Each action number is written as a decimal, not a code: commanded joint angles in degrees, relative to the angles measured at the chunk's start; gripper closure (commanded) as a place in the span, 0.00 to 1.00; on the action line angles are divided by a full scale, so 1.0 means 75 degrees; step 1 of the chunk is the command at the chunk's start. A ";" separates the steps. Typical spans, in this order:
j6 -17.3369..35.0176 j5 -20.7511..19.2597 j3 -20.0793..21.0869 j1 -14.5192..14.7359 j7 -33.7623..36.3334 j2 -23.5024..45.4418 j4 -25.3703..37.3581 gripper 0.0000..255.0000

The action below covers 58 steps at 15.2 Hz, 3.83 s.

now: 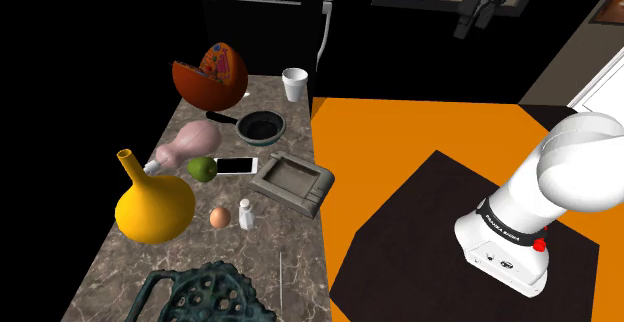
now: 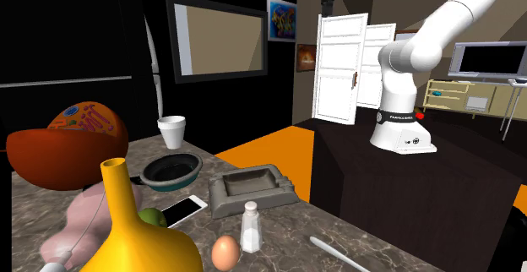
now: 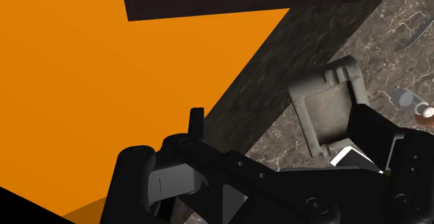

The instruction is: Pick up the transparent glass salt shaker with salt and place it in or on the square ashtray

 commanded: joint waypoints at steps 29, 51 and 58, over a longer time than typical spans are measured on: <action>0.6081 0.1499 0.2931 0.0769 0.3557 0.4848 -0.1062 0.00; 0.7995 -0.1055 0.2687 0.2504 0.6771 1.1170 0.3330 0.00; 0.8381 -0.1233 0.2503 0.2688 0.6884 1.1729 0.3504 0.00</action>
